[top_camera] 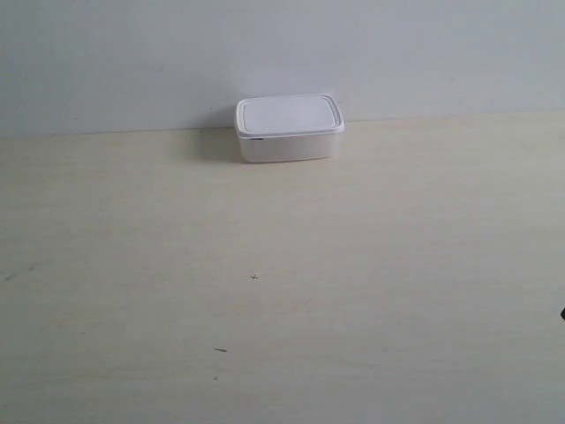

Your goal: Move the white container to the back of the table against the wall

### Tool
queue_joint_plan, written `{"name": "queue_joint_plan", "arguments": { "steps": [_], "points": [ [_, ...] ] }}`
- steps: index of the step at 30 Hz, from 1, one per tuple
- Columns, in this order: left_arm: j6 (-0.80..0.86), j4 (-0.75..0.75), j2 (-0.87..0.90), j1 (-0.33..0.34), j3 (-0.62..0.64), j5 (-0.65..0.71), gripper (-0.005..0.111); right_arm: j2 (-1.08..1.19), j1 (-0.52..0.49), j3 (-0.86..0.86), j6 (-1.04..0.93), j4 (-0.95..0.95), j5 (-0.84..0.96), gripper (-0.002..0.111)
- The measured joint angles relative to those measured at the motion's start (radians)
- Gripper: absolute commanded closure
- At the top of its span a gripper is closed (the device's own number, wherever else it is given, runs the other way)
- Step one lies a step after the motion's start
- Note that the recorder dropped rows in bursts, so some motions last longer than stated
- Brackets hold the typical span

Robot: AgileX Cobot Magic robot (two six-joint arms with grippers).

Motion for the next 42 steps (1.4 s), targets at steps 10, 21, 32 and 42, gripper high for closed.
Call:
{"name": "queue_joint_plan", "arguments": {
  "steps": [10,21,32,42],
  "points": [
    [0.000,0.002,-0.018,0.344,0.000,0.002,0.107,-0.202,-0.163,0.000,0.000,0.002,-0.008,0.108],
    [0.000,0.002,-0.018,0.419,0.000,0.002,0.107,-0.202,-0.247,0.000,0.000,0.002,-0.017,0.108],
    [0.000,0.002,-0.018,0.398,0.000,0.078,0.107,-0.202,-0.247,0.000,0.000,-0.649,0.027,0.108],
    [0.000,-0.258,-0.018,0.336,0.003,0.298,0.107,-0.202,-0.247,0.000,0.000,-0.751,0.025,0.108]
  ]
}}
